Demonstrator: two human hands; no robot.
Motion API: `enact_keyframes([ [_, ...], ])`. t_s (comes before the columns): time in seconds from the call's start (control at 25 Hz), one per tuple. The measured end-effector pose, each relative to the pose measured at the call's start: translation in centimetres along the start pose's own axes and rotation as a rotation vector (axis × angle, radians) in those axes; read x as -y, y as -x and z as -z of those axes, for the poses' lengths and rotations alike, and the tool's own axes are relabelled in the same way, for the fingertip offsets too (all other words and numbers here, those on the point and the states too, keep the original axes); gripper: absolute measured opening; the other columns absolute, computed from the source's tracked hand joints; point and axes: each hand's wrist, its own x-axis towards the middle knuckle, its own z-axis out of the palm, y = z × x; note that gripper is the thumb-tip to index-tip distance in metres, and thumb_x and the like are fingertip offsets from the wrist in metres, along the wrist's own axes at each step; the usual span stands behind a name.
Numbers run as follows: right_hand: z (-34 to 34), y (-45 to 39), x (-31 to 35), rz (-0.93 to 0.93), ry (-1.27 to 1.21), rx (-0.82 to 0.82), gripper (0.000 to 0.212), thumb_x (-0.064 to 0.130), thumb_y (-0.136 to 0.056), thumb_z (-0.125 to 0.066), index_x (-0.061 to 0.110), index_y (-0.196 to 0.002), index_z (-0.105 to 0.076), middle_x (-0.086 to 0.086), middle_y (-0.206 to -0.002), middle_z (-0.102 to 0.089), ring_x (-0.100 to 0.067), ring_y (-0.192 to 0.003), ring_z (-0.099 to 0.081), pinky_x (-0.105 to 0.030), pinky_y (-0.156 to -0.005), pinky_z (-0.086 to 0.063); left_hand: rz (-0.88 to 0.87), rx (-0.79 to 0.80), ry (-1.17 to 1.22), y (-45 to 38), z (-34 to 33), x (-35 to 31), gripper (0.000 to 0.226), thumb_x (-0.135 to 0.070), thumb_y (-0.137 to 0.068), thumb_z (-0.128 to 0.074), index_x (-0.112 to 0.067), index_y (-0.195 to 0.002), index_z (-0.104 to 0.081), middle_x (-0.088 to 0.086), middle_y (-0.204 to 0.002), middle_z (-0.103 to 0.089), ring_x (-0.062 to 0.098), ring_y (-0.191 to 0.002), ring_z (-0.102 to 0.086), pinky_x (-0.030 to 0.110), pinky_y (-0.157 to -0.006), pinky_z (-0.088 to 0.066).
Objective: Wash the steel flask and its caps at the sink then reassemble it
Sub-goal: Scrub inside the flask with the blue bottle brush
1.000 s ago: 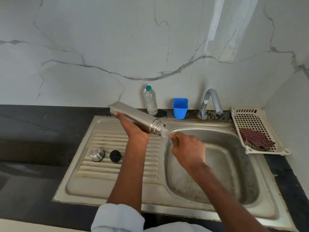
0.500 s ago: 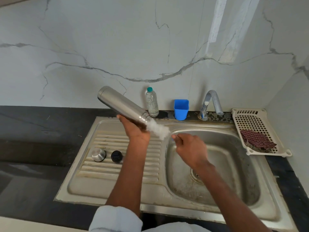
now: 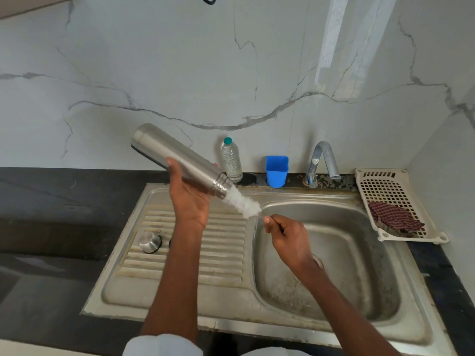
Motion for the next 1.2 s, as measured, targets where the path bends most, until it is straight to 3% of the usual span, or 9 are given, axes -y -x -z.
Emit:
enact_keyframes([
  [0.16, 0.1, 0.6, -0.6, -0.101, 0.145, 0.083, 0.052, 0.056, -0.102, -0.044, 0.019, -0.067, -0.055, 0.007, -0.051, -0.050, -0.014, -0.051, -0.050, -0.029, -0.054, -0.038, 0.029, -0.347, -0.023, -0.3, -2.1, -0.4, 0.079, -0.062, -0.073, -0.087, -0.014, -0.129, -0.061, 0.012, -0.104, -0.074, 0.031, -0.094, -0.076, 0.045, -0.080, -0.065],
  [0.32, 1.4, -1.4, 4.0, -0.491, -0.183, 0.356, 0.050, 0.040, -0.106, -0.051, 0.018, -0.062, -0.058, 0.011, -0.047, -0.052, -0.009, -0.051, -0.048, -0.033, -0.065, -0.039, 0.091, -0.113, -0.012, -1.2, -2.3, -0.2, 0.076, -0.066, -0.083, -0.075, -0.009, -0.131, -0.059, 0.013, -0.092, -0.068, 0.027, -0.081, -0.069, 0.040, -0.077, -0.059],
  [0.44, 3.7, -2.1, 4.6, -0.327, -0.001, 0.312, 0.052, 0.044, -0.107, -0.047, 0.019, -0.063, -0.060, 0.010, -0.052, -0.055, -0.011, -0.057, -0.051, -0.034, -0.064, -0.040, 0.115, -0.069, 0.089, -2.0, -2.5, -1.5, 0.069, -0.065, -0.083, -0.074, -0.011, -0.123, -0.059, 0.012, -0.088, -0.066, 0.026, -0.076, -0.067, 0.037, -0.075, -0.056],
  [0.52, 4.8, -0.9, 3.2, -0.198, 0.168, 0.259, 0.052, 0.049, -0.107, -0.044, 0.019, -0.069, -0.062, 0.005, -0.060, -0.060, -0.017, -0.064, -0.058, -0.037, -0.065, -0.045, 0.063, -0.163, 0.158, -1.8, -1.9, -1.6, 0.060, -0.063, -0.088, -0.071, -0.012, -0.119, -0.061, 0.010, -0.085, -0.066, 0.025, -0.072, -0.067, 0.035, -0.071, -0.057],
  [0.64, 3.0, -1.2, 4.3, -0.136, 0.188, 0.275, 0.053, 0.051, -0.107, -0.042, 0.019, -0.069, -0.060, 0.002, -0.065, -0.062, -0.023, -0.068, -0.061, -0.038, -0.067, -0.048, 0.095, -0.230, 0.093, -0.4, -1.9, 0.8, 0.068, -0.064, -0.089, -0.070, -0.010, -0.130, -0.060, 0.010, -0.086, -0.068, 0.026, -0.073, -0.070, 0.038, -0.070, -0.059],
  [0.76, 3.2, -2.7, 4.2, -0.290, -0.047, 0.409, 0.050, 0.045, -0.108, -0.047, 0.014, -0.072, -0.062, 0.001, -0.063, -0.059, -0.016, -0.057, -0.051, -0.031, -0.056, -0.041, 0.160, -0.145, 0.049, 0.7, -2.3, 2.2, 0.063, -0.064, -0.091, -0.066, -0.010, -0.123, -0.059, 0.011, -0.083, -0.066, 0.026, -0.071, -0.067, 0.038, -0.072, -0.058],
  [0.92, 5.6, -1.4, 2.5, -0.641, -0.383, 0.691, 0.046, 0.045, -0.109, -0.044, 0.017, -0.074, -0.054, 0.002, -0.056, -0.028, -0.010, -0.046, -0.017, -0.023, -0.042, -0.011, 0.087, -0.073, 0.156, 0.3, -0.5, 1.3, 0.061, -0.066, -0.091, -0.062, -0.009, -0.113, -0.060, 0.010, -0.084, -0.063, 0.025, -0.072, -0.064, 0.036, -0.070, -0.055],
  [1.04, 4.3, -2.9, 4.1, -0.792, -0.579, 0.883, 0.043, 0.043, -0.111, -0.038, 0.020, -0.076, -0.052, 0.007, -0.057, -0.023, -0.005, -0.043, -0.015, -0.020, -0.036, -0.011, 0.145, 0.013, 0.156, 1.3, -0.6, 2.8, 0.056, -0.067, -0.091, -0.060, -0.012, -0.101, -0.062, 0.010, -0.086, -0.062, 0.025, -0.072, -0.062, 0.034, -0.070, -0.053],
  [1.2, 5.7, -2.0, 2.6, -0.622, -0.622, 0.891, 0.035, 0.039, -0.109, -0.047, 0.011, -0.094, -0.063, 0.005, -0.062, -0.026, -0.004, -0.045, -0.019, -0.020, -0.038, -0.012, 0.128, -0.011, 0.194, 0.1, 0.4, 1.7, 0.063, -0.067, -0.090, -0.062, -0.010, -0.117, -0.056, 0.010, -0.086, -0.063, 0.025, -0.073, -0.064, 0.036, -0.071, -0.055],
])
